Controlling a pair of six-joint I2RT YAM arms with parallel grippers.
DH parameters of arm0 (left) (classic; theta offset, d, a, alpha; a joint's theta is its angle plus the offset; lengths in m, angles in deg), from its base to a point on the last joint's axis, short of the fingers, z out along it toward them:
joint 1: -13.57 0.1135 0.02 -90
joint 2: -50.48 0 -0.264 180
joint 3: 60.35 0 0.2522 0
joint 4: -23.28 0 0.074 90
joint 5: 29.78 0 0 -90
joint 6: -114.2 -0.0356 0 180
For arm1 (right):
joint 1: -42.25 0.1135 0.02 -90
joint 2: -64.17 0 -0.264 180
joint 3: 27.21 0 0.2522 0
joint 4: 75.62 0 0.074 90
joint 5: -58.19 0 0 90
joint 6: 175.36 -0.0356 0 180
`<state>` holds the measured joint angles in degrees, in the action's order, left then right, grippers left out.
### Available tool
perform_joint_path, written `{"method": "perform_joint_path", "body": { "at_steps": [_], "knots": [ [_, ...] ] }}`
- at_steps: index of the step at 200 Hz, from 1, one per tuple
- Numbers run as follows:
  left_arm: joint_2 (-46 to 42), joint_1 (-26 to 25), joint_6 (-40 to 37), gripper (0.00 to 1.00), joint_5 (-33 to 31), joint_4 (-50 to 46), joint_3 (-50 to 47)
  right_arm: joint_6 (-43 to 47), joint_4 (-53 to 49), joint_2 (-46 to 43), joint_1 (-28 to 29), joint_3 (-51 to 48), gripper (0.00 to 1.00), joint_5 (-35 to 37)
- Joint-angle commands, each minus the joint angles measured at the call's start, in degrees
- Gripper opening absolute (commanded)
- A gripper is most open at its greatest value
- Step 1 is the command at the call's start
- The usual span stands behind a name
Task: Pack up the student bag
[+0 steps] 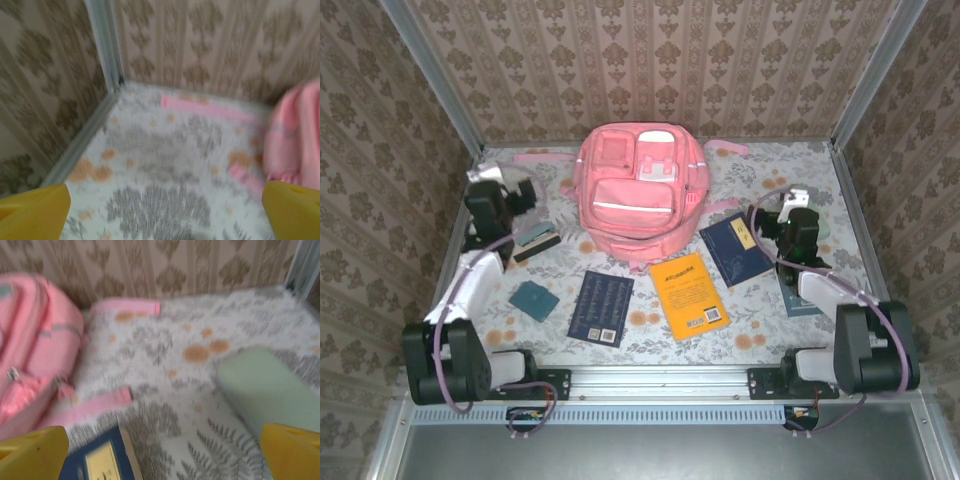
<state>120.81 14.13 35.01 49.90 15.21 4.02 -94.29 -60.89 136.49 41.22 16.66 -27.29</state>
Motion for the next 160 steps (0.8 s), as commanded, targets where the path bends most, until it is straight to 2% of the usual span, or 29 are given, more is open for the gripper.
{"method": "perform_joint_path", "body": {
  "at_steps": [1,18,34,61,92,112,124,144,160],
  "knots": [
    [-1.27,1.38,10.51,1.00,2.58,-25.36,9.50,-11.87,-15.02,-5.34,-0.56,5.22,1.00,3.99],
    [-1.38,0.39,11.40,1.00,7.29,-26.94,11.00,-16.20,-21.26,-7.12,-0.72,8.69,1.00,5.47],
    [-0.71,-3.64,11.66,0.96,8.08,-29.31,12.45,-16.59,-22.19,-8.38,-0.70,10.09,1.00,4.34],
    [3.55,-16.00,14.23,0.93,2.92,-36.27,17.26,-16.63,-24.11,-9.74,-0.61,11.84,1.00,2.16],
    [10.56,-31.54,17.96,0.88,1.40,-38.41,21.31,-16.75,-26.89,-9.30,0.10,13.47,1.00,-0.53],
    [16.08,-40.67,12.16,0.88,0.28,-36.09,24.61,-16.63,-28.17,-8.87,0.84,14.14,1.00,-2.22],
    [20.56,-44.15,8.34,0.84,0.32,-37.05,28.06,-16.33,-28.68,-8.47,1.43,14.45,1.00,-3.02],
    [28.11,-47.34,3.39,0.76,2.25,-40.26,34.54,-15.51,-30.24,-7.74,2.50,15.23,1.00,-4.33],
    [32.78,-48.56,0.48,0.75,3.51,-41.04,37.55,-14.98,-31.30,-6.72,3.23,15.87,1.00,-6.36]
  ]
}}
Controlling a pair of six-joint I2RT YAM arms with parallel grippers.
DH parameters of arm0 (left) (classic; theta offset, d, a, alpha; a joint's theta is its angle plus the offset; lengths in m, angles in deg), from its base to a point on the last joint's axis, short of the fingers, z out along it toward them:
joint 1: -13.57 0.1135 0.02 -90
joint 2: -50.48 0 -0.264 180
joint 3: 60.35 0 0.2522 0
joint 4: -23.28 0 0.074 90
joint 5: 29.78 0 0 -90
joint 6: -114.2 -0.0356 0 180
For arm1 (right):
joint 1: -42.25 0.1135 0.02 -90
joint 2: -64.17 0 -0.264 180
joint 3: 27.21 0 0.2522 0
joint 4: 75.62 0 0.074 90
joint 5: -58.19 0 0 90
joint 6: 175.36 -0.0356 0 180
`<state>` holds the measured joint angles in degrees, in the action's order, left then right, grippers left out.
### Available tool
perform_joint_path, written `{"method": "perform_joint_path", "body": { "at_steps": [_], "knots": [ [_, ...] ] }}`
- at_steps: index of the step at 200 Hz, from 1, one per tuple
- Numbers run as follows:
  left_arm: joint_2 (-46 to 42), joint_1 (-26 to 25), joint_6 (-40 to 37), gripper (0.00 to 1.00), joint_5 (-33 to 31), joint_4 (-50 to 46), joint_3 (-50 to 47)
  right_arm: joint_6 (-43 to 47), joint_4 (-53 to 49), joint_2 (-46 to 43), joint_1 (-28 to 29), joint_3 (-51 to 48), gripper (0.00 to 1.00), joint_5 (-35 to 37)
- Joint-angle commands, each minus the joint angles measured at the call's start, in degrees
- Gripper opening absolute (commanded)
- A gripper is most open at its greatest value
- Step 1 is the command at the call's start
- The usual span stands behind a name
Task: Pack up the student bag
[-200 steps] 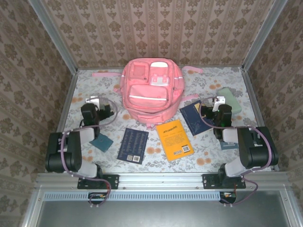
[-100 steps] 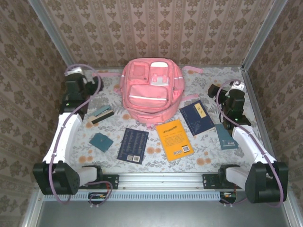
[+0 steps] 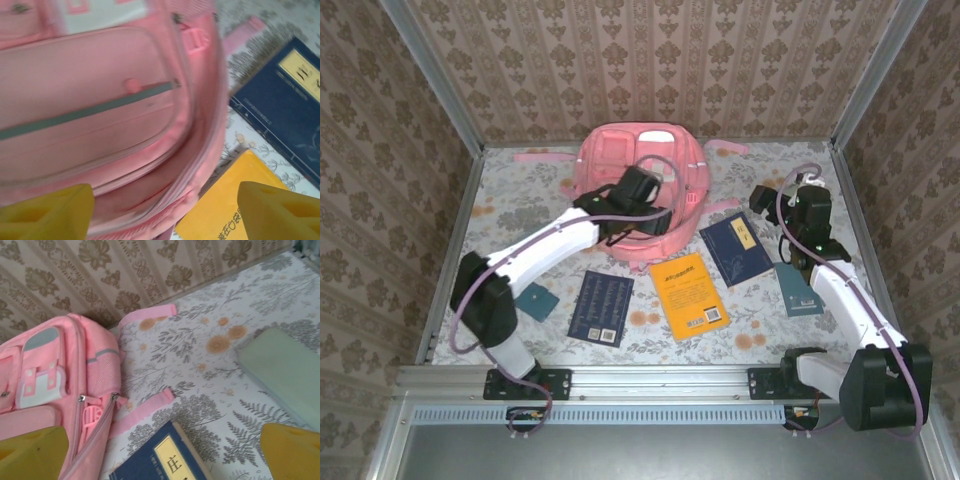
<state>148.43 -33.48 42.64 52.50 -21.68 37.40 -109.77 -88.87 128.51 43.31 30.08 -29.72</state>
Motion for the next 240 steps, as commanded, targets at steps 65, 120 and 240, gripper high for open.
{"method": "perform_joint_path", "body": {
  "at_steps": [65,120,240],
  "knots": [
    [17.10,-2.18,-17.15,0.74,0.79,-6.46,10.00,6.38,-5.79,11.70,5.40,9.09,0.86,-12.76],
    [21.41,-3.95,-22.90,0.41,-5.60,-7.59,11.90,8.14,-3.68,17.89,6.59,11.54,0.67,-18.50],
    [7.39,0.89,-28.92,0.00,-7.73,-16.49,17.16,6.67,18.37,29.19,7.99,9.74,0.52,-28.32]
  ]
}}
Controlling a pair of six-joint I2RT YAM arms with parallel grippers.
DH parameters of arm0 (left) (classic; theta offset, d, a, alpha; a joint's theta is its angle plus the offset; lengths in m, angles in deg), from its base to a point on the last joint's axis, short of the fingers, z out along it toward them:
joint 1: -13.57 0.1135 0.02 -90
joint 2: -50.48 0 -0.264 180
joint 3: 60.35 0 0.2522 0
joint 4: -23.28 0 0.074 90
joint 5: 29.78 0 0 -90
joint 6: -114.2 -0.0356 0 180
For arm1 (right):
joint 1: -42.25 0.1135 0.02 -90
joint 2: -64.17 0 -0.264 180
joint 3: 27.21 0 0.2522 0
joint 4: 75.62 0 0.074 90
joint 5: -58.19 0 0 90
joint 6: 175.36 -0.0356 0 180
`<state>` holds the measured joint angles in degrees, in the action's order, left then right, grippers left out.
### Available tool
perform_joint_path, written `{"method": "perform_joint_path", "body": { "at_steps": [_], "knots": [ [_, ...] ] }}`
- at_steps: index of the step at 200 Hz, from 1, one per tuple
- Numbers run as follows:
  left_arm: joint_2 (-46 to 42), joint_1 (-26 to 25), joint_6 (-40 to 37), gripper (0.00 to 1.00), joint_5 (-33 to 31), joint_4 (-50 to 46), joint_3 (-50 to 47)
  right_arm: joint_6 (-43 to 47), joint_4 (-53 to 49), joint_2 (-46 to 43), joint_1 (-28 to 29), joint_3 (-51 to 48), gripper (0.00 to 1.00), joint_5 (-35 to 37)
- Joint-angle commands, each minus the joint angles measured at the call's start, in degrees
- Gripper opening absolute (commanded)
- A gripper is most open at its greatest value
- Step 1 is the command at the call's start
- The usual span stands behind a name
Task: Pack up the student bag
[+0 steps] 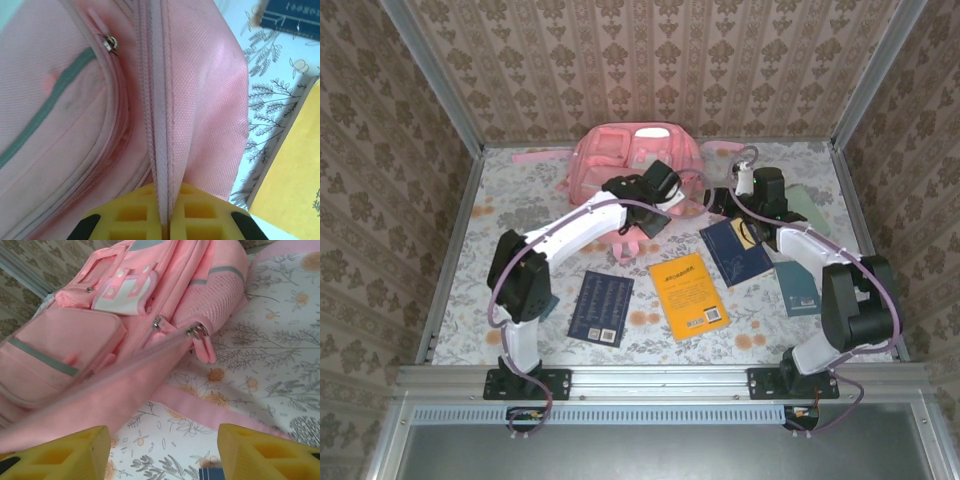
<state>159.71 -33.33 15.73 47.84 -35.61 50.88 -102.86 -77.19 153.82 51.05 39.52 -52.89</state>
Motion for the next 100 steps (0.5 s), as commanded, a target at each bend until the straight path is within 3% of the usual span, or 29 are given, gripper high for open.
{"method": "perform_joint_path", "body": {
  "at_steps": [1,35,100],
  "knots": [
    [-3.91,0.75,-2.00,0.00,-2.99,-2.58,3.68,-0.33,6.79,4.09,0.26,0.43,0.52,-5.31],
    [-4.07,1.34,-2.16,0.00,-1.36,-3.69,4.87,-4.64,11.19,11.27,-0.38,4.12,0.37,-10.31],
    [-3.41,1.25,-1.46,0.00,-0.31,-4.78,6.78,-14.30,17.28,21.76,-2.68,10.35,0.44,-16.18]
  ]
}}
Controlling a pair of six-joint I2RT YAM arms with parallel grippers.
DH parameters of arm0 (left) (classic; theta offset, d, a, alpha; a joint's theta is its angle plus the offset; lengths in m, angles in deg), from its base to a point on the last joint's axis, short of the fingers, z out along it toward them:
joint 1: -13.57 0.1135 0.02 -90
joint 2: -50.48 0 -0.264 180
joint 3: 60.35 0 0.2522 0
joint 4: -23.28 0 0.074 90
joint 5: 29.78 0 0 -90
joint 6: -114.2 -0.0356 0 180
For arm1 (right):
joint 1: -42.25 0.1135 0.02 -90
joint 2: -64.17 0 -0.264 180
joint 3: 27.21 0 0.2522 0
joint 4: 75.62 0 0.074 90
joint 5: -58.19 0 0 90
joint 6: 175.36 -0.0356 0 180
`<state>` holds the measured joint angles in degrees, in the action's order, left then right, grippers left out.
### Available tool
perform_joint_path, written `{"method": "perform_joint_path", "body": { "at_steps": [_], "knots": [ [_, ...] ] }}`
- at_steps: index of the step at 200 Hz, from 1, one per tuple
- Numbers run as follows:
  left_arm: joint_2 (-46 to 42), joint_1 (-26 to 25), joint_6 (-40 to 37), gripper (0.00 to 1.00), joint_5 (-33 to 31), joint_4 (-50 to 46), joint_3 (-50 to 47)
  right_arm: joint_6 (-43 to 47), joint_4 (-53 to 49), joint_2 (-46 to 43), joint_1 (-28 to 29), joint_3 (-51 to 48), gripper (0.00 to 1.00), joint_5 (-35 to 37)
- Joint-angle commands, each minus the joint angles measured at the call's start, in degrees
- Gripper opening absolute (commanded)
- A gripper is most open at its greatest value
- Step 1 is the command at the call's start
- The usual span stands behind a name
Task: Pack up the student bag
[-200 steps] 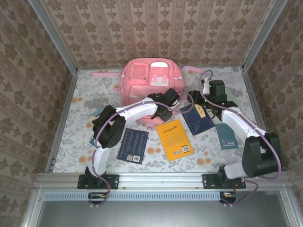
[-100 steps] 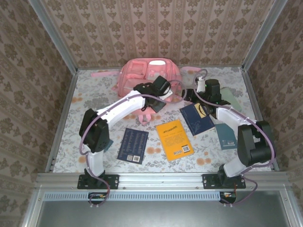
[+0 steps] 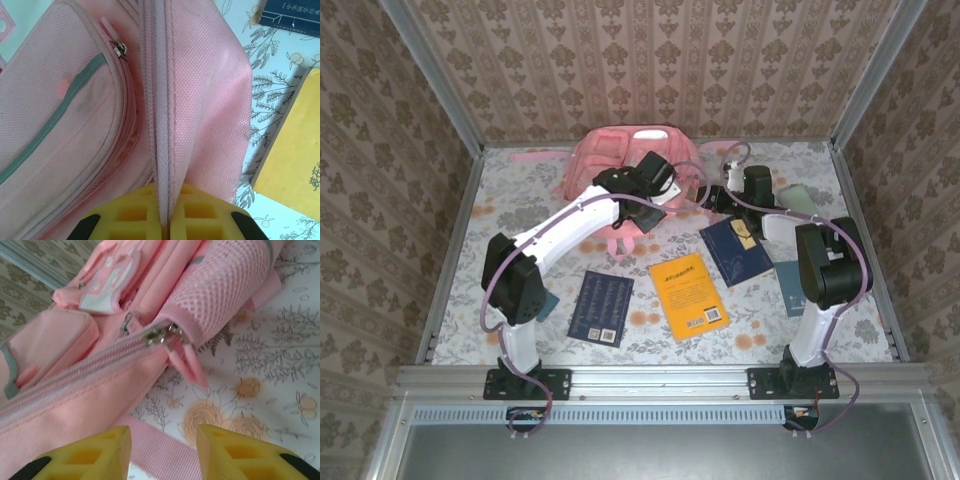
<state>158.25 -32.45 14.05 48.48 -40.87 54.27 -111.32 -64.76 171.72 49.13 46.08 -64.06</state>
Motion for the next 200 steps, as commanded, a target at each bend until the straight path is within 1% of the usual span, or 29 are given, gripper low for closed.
{"method": "perform_joint_path", "body": {
  "at_steps": [1,25,63,118,144,152,164,200],
  "knots": [
    [-1.95,0.39,0.22,0.00,-0.93,0.52,3.39,-6.07,4.92,4.10,-0.78,3.90,0.44,-5.19],
    [-1.68,0.40,0.48,0.00,-0.99,0.69,3.68,-11.21,9.17,7.54,-1.34,5.57,0.44,-7.19],
    [-0.91,0.33,0.91,0.00,-1.09,0.51,4.86,-15.55,12.64,9.51,-1.54,6.89,0.48,-9.04],
    [-0.01,0.32,1.63,0.00,-0.73,0.21,6.01,-17.28,13.27,10.67,-1.60,8.55,0.49,-11.32],
    [0.66,0.34,1.64,0.00,-0.80,-0.19,6.76,-16.95,11.89,10.03,-1.60,8.22,0.52,-11.47],
    [0.82,0.40,1.63,0.00,-0.90,-0.33,7.03,-16.54,11.13,9.39,-1.68,7.64,0.53,-10.83],
    [1.20,0.38,1.58,0.00,-1.05,-0.55,7.41,-16.56,11.50,8.25,-1.94,5.96,0.58,-10.06],
    [1.88,0.34,1.63,0.00,-0.83,-0.63,8.17,-18.65,15.12,6.06,-2.04,2.51,0.64,-10.88]
  ]
}}
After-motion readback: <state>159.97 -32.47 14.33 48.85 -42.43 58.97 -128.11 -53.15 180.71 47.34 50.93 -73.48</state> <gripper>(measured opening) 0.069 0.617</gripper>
